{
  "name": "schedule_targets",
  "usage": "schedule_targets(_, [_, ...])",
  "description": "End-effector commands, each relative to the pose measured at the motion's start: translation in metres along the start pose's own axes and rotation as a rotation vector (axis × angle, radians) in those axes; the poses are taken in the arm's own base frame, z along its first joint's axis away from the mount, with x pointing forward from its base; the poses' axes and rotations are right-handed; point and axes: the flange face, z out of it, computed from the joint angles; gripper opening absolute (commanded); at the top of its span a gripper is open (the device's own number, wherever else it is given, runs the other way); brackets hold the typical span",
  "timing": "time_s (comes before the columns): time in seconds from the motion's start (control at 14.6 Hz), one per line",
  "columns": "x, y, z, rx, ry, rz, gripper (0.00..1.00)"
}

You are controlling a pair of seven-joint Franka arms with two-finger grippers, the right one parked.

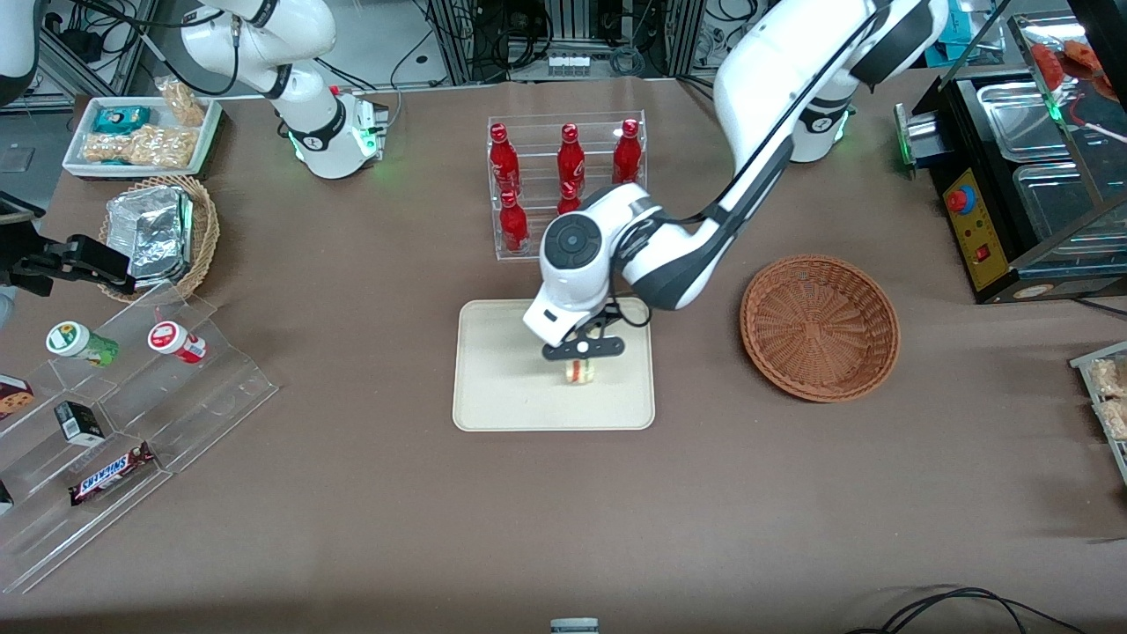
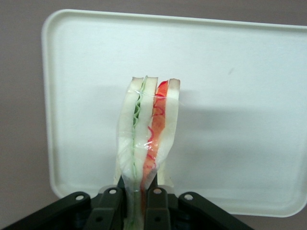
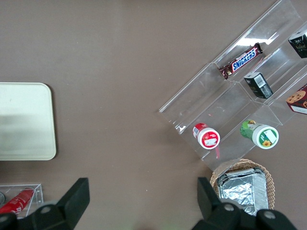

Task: Place sandwich from basket to tray
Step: 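Lower the sandwich onto the tray and open the left gripper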

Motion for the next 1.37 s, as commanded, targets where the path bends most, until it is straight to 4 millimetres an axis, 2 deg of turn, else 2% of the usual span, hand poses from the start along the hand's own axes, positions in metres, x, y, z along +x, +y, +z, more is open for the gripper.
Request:
schedule_targets(0.0, [-0.006, 0.026, 0.015, -0.026, 0.033, 0.012, 0.22])
schedule_targets(0.14, [-0.003, 0.028, 0.023, -0.032, 0.031, 0.013, 0.44])
schedule_targets(0.21, [-0.003, 0.029, 0.025, -0.033, 0.03, 0.013, 0.58])
schedule_targets(0.34, [-0.002, 0.029, 0.025, -0.036, 0.032, 0.012, 0.93])
schedule_targets(0.41, [-0.002, 0.029, 0.023, -0.036, 0.033, 0.008, 1.0])
schedule_targets(0.55, [0.002, 0.027, 0.011, -0.042, 0.048, -0.053, 1.0])
schedule_targets(0.68, [0.012, 0.015, -0.022, -0.028, 0.097, -0.094, 1.0])
schedule_targets(0.82, [0.028, -0.012, -0.07, -0.005, 0.109, -0.136, 1.0])
schedule_targets(0.89, [0.04, -0.035, -0.099, 0.006, 0.117, -0.171, 1.0])
schedule_targets(1.09, [0.063, -0.114, -0.154, 0.057, 0.084, -0.26, 1.0])
schedule_targets(1.16, [0.07, -0.141, -0.169, 0.054, 0.07, -0.254, 1.0])
schedule_targets(1.3, [0.087, -0.191, -0.187, 0.076, 0.027, -0.268, 1.0])
